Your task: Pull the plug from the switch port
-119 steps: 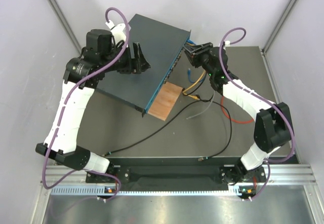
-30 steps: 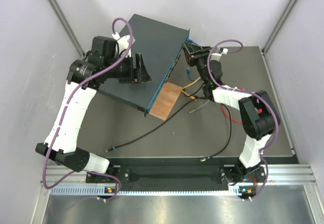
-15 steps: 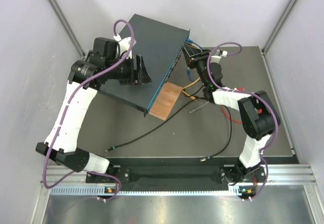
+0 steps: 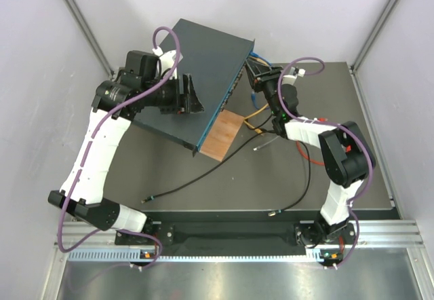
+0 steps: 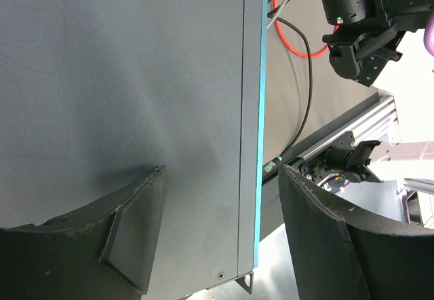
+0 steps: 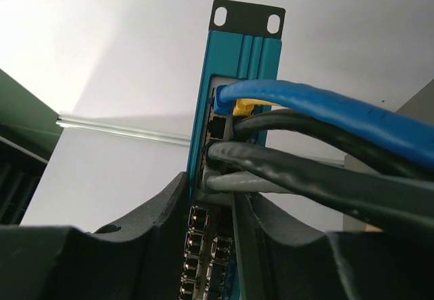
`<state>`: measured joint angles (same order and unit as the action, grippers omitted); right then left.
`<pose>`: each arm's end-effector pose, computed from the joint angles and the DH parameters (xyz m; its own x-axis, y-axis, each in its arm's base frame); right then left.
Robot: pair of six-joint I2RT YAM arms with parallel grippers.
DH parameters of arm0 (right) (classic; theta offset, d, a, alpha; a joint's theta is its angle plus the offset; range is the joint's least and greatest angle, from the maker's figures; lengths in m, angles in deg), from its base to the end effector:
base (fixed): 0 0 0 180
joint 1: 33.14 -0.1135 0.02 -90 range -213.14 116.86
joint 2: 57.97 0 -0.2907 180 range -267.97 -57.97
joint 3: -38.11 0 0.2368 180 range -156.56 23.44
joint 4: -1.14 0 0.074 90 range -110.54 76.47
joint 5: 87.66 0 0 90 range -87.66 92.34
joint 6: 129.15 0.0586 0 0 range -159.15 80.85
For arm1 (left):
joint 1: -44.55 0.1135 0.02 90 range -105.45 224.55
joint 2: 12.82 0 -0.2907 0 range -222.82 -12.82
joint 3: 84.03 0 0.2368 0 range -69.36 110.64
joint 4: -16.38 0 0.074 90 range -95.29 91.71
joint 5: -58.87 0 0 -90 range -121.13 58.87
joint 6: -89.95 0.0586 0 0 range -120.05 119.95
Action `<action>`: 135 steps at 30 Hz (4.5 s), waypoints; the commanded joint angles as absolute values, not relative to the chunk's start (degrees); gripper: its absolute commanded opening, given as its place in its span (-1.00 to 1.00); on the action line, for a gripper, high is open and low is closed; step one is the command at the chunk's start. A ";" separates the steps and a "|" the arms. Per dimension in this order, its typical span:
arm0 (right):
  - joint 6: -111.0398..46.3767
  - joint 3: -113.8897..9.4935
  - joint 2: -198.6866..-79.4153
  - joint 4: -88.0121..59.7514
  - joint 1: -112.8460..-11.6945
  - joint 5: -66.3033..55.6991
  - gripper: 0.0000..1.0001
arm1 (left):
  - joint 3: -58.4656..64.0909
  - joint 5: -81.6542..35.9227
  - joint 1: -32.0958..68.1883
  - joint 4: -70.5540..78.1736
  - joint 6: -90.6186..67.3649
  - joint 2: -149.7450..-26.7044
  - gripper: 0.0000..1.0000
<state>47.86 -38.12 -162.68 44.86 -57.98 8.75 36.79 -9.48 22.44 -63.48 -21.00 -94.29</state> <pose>0.3926 0.1745 0.3165 -0.3068 0.9515 -0.0210 -0.2549 -0.0609 0.9651 0.2306 -0.1170 0.4677 -0.7800 -0.0418 -0.6243 0.3542 0.7930 -0.4957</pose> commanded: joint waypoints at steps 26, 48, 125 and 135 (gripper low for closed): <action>45.93 -43.10 -165.20 45.61 -57.93 7.53 -0.41 | 35.67 -8.63 22.66 -63.51 -19.56 -91.92 0.43; 49.62 -38.36 -163.70 52.02 -58.19 4.89 -0.28 | 34.97 -8.01 22.66 -63.25 -19.65 -91.57 0.43; 47.16 -42.13 -164.75 45.27 -57.75 -1.35 -0.55 | 31.98 -6.96 22.66 -62.54 -19.82 -89.81 0.44; 43.38 -43.36 -162.39 32.97 -58.10 -3.46 -1.00 | 31.28 -6.96 22.66 -62.37 -19.73 -89.37 0.43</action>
